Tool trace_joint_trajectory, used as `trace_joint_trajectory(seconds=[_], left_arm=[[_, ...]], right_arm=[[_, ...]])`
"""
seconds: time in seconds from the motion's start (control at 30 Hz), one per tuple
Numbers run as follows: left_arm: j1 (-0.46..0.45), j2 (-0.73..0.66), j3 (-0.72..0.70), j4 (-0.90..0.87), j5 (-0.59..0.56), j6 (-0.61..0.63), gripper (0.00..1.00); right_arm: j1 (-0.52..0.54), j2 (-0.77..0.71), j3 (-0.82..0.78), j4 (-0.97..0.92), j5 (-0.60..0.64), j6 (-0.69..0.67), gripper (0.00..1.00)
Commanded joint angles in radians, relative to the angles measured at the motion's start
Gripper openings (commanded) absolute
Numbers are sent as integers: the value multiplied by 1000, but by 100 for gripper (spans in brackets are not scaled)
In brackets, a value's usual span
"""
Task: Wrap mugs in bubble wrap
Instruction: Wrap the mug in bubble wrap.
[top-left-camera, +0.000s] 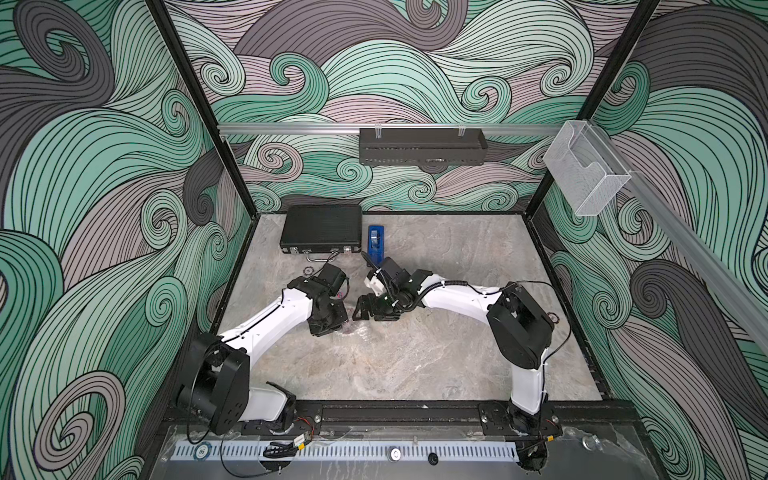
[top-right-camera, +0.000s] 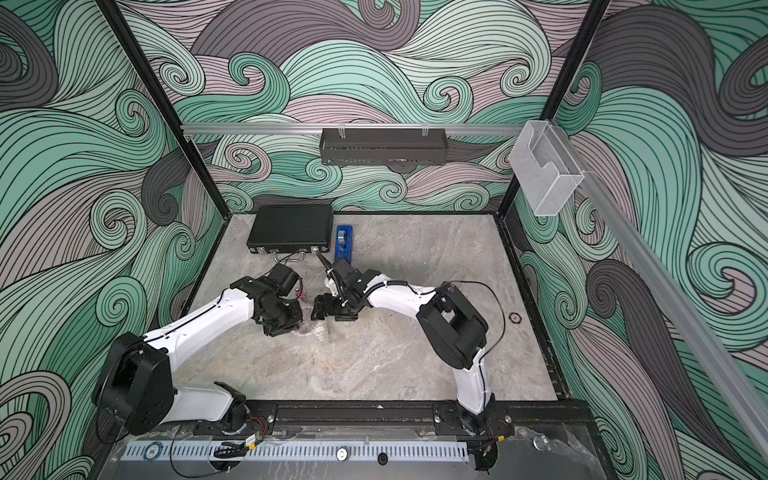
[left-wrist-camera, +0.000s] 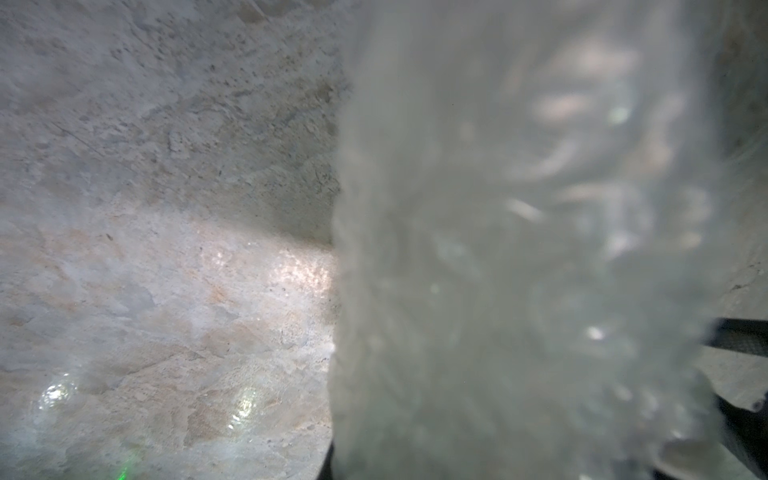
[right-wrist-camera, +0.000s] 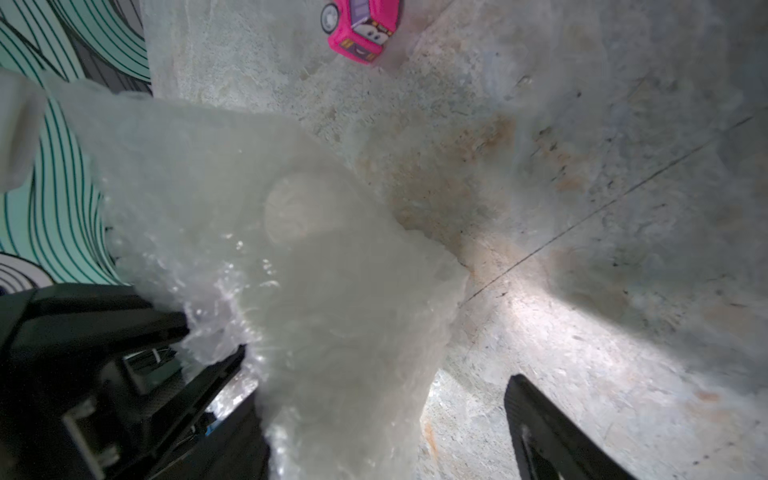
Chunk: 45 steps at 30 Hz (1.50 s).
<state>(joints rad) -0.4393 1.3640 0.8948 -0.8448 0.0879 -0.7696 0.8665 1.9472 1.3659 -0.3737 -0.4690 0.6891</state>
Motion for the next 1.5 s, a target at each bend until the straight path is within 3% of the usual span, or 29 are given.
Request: trace_joint_trajectory(seconds=[0.0, 0.23, 0.47, 0.57, 0.73, 1.0, 1.17, 1.37, 1.47], left_arm=[[5, -3, 34, 1, 14, 18, 12], [5, 9, 51, -5, 12, 28, 12], [5, 13, 48, -2, 13, 30, 12], [5, 17, 50, -2, 15, 32, 12], [5, 20, 53, -4, 14, 36, 12], [5, 38, 64, 4, 23, 42, 12], [5, 44, 61, 10, 28, 38, 12], [5, 50, 67, 2, 24, 44, 12], [5, 52, 70, -1, 26, 50, 12]], right_arm=[[3, -43, -11, 86, -55, 4, 87], [0, 41, 72, -93, 8, -5, 82], [-3, 45, 80, -104, 5, -11, 81], [-3, 31, 67, -57, -30, -16, 83], [0, -28, 30, 45, -84, -21, 97], [15, 83, 156, -167, 11, -45, 93], [13, 71, 152, -127, -14, -36, 93], [-85, -143, -77, -15, -9, 1, 90], [-98, -151, -184, 33, -30, 23, 88]])
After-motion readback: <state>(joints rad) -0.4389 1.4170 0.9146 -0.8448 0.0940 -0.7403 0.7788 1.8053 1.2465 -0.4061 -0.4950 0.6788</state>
